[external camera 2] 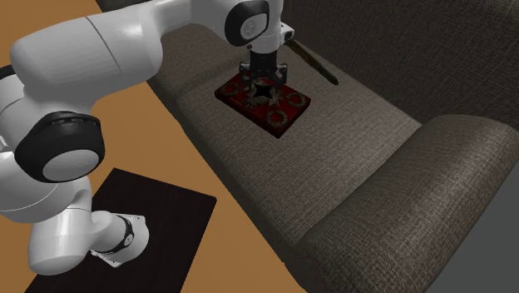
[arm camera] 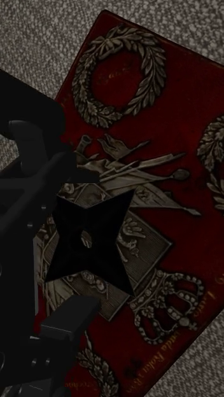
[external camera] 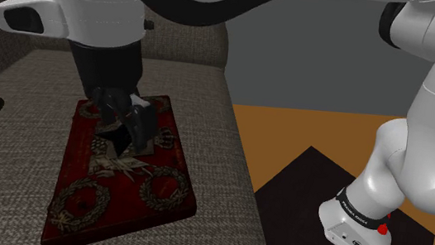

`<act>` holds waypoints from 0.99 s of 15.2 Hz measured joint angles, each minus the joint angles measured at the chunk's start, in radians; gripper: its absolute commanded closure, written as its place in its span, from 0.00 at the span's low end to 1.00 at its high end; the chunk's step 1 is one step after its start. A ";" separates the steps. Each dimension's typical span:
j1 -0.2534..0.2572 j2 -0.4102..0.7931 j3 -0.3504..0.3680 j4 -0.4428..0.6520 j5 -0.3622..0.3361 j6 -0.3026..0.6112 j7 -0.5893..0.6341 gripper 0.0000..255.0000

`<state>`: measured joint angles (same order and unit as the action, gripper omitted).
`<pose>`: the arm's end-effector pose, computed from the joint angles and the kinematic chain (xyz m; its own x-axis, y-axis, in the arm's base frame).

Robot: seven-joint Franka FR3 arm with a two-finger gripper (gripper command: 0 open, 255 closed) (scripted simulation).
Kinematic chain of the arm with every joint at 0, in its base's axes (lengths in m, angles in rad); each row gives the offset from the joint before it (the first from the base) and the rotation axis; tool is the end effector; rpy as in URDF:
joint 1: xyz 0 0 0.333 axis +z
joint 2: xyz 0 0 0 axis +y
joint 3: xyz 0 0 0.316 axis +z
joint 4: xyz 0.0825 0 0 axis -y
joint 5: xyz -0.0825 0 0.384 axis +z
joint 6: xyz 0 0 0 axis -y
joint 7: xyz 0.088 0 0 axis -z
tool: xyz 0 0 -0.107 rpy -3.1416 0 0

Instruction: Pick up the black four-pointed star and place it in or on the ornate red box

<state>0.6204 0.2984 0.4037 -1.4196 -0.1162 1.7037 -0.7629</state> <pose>0.3742 0.5273 0.5405 -0.2129 0.9770 0.0070 0.9771 0.2129 0.0061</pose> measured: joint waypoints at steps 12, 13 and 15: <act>0.019 0.031 0.002 0.169 -0.011 -0.141 0.001 0.00; 0.019 0.031 0.003 0.171 -0.011 -0.143 0.001 0.00; 0.020 0.032 0.003 0.172 -0.011 -0.144 0.002 0.00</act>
